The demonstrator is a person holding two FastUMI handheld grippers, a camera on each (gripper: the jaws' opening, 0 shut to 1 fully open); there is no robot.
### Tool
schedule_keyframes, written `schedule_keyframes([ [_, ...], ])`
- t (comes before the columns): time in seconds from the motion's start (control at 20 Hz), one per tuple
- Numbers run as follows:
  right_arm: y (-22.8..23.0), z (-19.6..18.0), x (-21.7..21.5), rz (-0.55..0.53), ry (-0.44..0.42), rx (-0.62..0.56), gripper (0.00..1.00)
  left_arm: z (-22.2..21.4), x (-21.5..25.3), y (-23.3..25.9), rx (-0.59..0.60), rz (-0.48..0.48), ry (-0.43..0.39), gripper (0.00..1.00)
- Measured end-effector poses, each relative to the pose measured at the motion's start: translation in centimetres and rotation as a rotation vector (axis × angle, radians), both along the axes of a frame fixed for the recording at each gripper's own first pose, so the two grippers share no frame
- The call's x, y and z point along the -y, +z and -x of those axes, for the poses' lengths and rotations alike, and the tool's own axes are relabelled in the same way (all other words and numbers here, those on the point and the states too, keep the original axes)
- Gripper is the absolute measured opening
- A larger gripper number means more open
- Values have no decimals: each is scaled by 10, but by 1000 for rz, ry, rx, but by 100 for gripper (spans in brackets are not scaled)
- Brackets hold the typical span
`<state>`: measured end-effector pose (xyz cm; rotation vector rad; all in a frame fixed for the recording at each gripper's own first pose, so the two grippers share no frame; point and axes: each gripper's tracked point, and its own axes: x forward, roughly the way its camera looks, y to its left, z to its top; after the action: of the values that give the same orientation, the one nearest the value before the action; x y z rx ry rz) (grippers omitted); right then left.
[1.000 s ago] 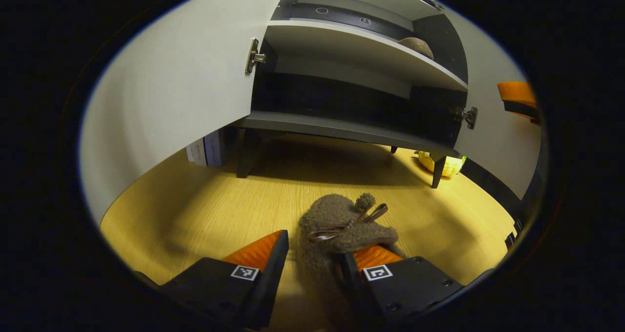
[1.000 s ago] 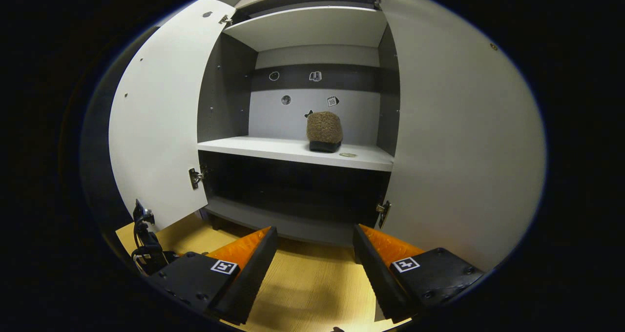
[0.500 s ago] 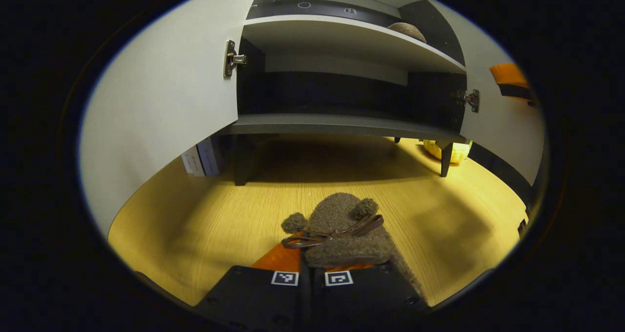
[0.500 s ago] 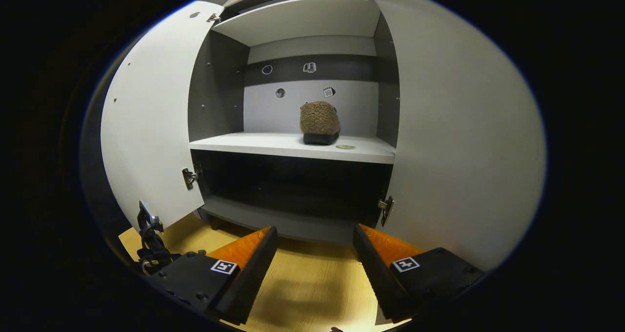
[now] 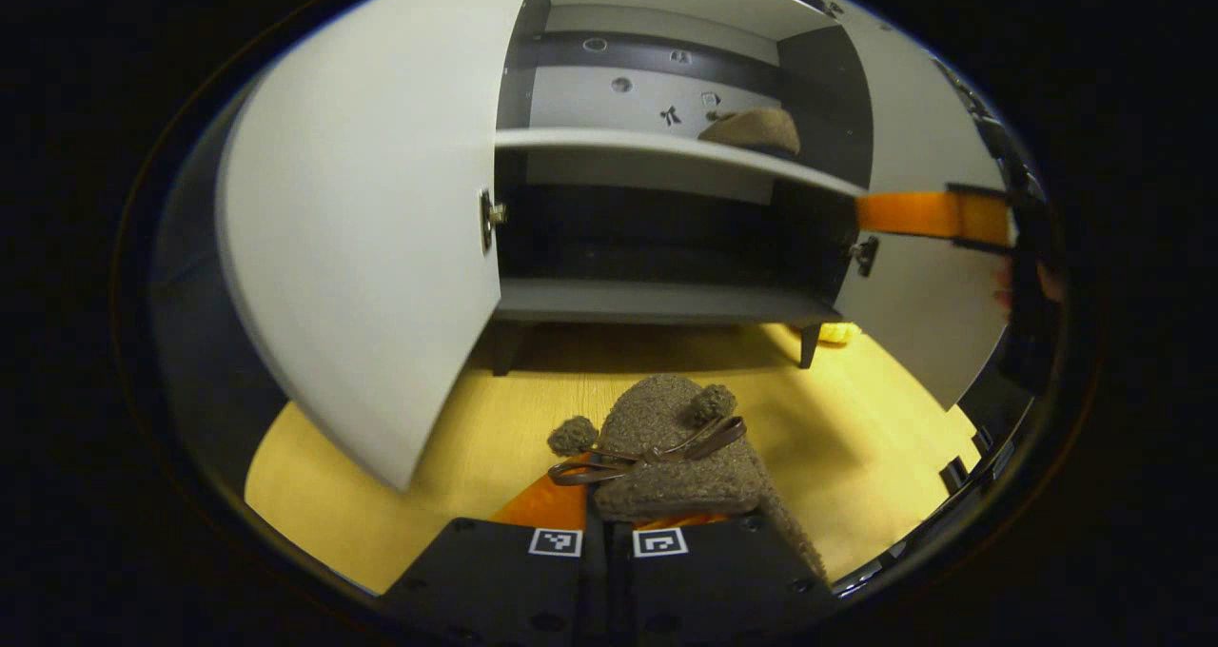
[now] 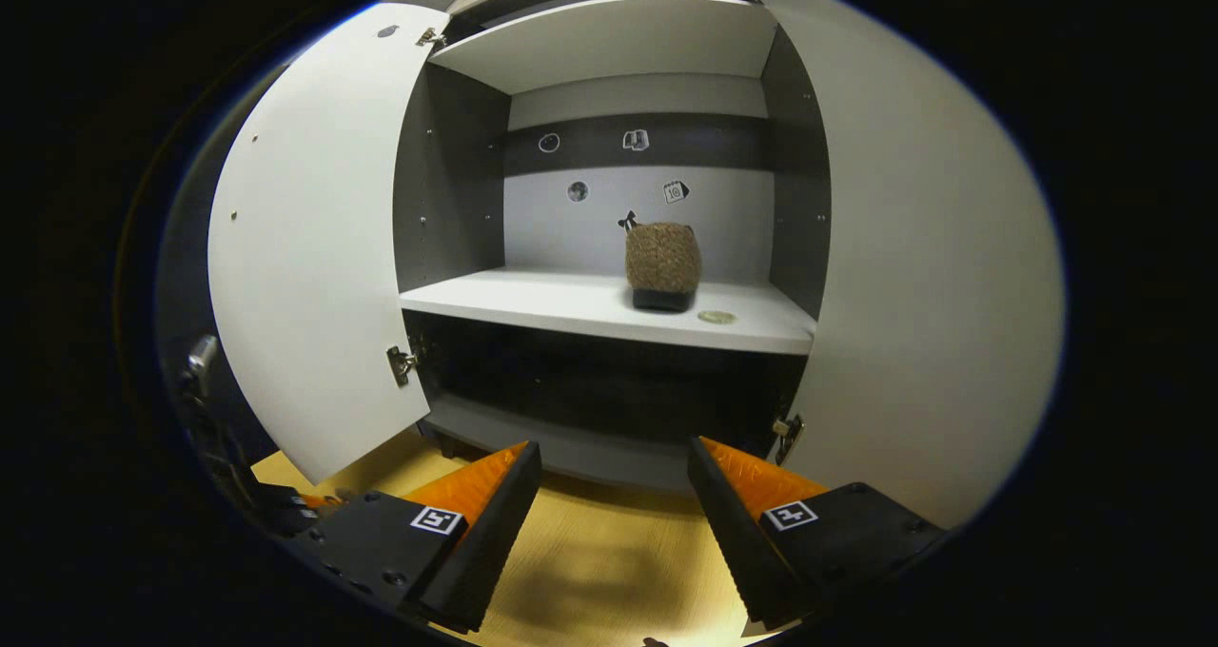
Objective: Grab one shoe with the right hand and put it into the shoe cabinet, grab the other shoe with the left hand and put it into the shoe cabinet; then close the right door with the right hand and the left door with the left hand.
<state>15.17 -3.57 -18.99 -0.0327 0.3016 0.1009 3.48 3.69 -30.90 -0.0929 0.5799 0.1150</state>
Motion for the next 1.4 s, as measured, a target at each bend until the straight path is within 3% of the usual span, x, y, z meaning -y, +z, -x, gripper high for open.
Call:
schedule_keyframes([
  [0.35, 19, -18, -19, -4, 67, -6, 99, -9, 7, 154, 73, 3, 35, 5],
  [0.65, 21, -13, -28, -53, 124, -25, 98, -89, -10, 241, 151, -133, 43, 5],
  [1.05, -4, -3, -26, -45, 183, -92, 99, -240, -13, 281, 202, -215, -25, 5],
  [1.25, -8, -10, -19, -49, 194, -105, 99, -310, -18, 272, 193, -196, -60, 5],
  [1.4, -4, -13, -13, -78, 180, -102, 99, -359, -29, 255, 156, -279, -64, 5],
])
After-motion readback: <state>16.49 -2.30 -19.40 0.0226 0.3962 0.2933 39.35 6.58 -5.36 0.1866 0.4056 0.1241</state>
